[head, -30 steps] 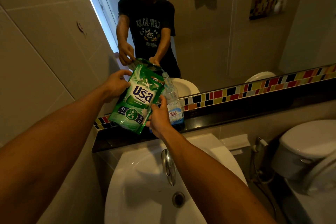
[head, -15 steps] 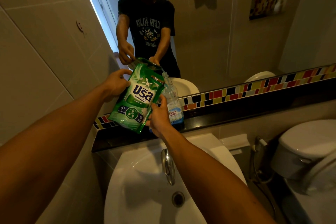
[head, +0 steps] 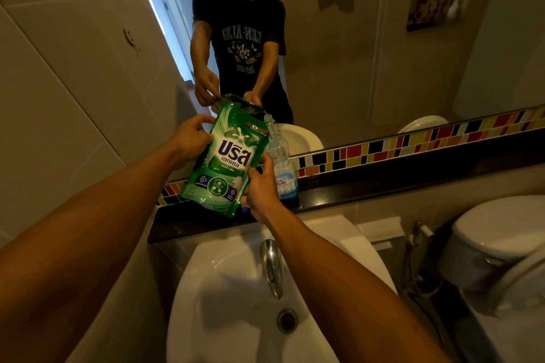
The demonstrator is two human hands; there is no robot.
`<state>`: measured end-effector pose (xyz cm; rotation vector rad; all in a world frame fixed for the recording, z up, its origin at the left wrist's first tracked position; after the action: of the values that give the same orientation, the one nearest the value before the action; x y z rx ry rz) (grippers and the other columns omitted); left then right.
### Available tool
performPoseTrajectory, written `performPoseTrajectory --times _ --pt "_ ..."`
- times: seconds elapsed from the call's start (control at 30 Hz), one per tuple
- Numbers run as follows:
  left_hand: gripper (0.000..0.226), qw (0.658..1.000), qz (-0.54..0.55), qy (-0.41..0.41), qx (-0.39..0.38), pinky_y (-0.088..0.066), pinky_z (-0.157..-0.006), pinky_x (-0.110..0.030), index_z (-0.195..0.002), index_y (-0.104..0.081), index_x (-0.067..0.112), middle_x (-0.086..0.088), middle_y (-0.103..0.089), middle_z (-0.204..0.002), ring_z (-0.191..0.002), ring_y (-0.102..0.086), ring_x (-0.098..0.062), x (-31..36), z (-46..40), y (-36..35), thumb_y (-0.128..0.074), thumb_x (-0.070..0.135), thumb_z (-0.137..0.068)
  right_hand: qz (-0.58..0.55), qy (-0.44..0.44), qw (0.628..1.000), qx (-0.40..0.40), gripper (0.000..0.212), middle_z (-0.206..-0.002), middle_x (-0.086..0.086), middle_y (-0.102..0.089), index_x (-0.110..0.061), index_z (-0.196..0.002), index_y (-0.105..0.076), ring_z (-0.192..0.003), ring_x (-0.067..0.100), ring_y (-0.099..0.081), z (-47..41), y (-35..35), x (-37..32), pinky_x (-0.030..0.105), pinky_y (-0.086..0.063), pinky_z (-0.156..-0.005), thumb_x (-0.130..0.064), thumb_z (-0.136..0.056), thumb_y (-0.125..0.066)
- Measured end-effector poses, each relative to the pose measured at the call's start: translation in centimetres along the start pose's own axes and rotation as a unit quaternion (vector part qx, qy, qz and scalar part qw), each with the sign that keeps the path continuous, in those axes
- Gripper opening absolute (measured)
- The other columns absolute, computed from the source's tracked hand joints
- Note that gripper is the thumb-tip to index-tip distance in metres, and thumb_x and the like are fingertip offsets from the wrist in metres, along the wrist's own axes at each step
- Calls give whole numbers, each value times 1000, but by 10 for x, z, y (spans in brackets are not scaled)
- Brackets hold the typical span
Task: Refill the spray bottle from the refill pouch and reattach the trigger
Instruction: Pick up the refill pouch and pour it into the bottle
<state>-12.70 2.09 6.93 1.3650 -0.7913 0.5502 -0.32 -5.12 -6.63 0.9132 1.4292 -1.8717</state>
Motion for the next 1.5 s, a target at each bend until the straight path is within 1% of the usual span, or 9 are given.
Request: performPoseTrajectory --times 0.1,0.23,0.4,0.5,0.67,0.77,1.07,1.33,1.5 --pt "44 1000 8 -1 3 -47 -53 -26 -132 -51 22 -8 -61 -85 -67 -61 -16 -10 -1 -7 -53 1 -94 -2 3 1000 3 47 -115 -9 -72 -46 -144 -42 -101 23 -74 -2 7 4 42 -64 -61 -20 -107 -50" --pt "43 999 33 1 14 -47 -47 -24 -131 -50 21 -7 -58 -79 -61 -57 -15 -23 0 -17 -53 0 -94 67 8 998 14 39 -117 -7 -69 -43 -139 -44 -101 24 -73 -9 16 6 64 -62 -82 -22 -107 -49" --pt "38 995 96 3 25 -54 -58 -33 -130 -49 17 -11 -64 -87 -70 -63 -19 -40 5 -32 -53 0 -96 125 25 991 34 22 -111 2 -68 -32 -124 -47 -96 19 -71 -17 31 6 32 -59 -66 -21 -106 -47" --pt "30 989 140 17 36 -55 -63 -32 -126 -51 13 -12 -66 -101 -85 -66 -22 -51 7 -41 -53 3 -98 174 37 983 38 15 -104 3 -65 -27 -118 -45 -89 15 -68 -22 39 7 28 -56 -61 -17 -107 -42" --pt "11 978 198 47 42 -52 -52 -25 -99 -57 18 -4 -66 -91 -77 -65 -16 -73 12 -55 -51 9 -100 253 60 965 36 10 -103 3 -62 -17 -119 -44 -92 15 -63 -28 47 8 31 -53 -68 -19 -109 -40" --pt "9 964 253 68 51 -57 -59 -29 -109 -54 10 -7 -66 -100 -90 -68 -20 -88 16 -64 -51 9 -100 286 65 956 28 15 -107 9 -63 -9 -122 -45 -98 20 -63 -31 48 8 37 -57 -80 -16 -110 -38" --pt "7 928 335 103 121 -56 -69 -41 -107 -52 16 -6 -65 -115 -104 -63 -24 -128 34 -62 -47 12 -103 345 71 936 1 18 -103 4 -66 -8 -121 -51 -90 11 -64 -44 21 22 25 -50 -67 -15 -109 -39" --pt "9 928 302 95 194 -57 -81 -55 -108 -53 14 -11 -65 -111 -104 -62 -33 -172 46 -19 -47 11 -102 325 35 944 -48 16 -111 9 -67 -15 -115 -54 -103 24 -66 -65 -37 62 40 -59 -82 -9 -106 -42" --pt "11 919 271 86 274 -54 -88 -60 -100 -59 13 -18 -65 -107 -103 -64 -41 -202 48 3 -51 5 -99 327 14 943 -65 13 -111 14 -69 -19 -107 -54 -97 28 -67 -81 -73 87 37 -58 -72 -12 -108 -44"
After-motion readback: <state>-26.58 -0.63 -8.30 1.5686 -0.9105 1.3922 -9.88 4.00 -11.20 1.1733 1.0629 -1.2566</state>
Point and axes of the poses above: each hand's wrist, its own z-axis away from the middle knuckle, its own y-axis out of the back of the hand, x = y × z, the point moved 1 cm from there along -z, towards the middle knuckle
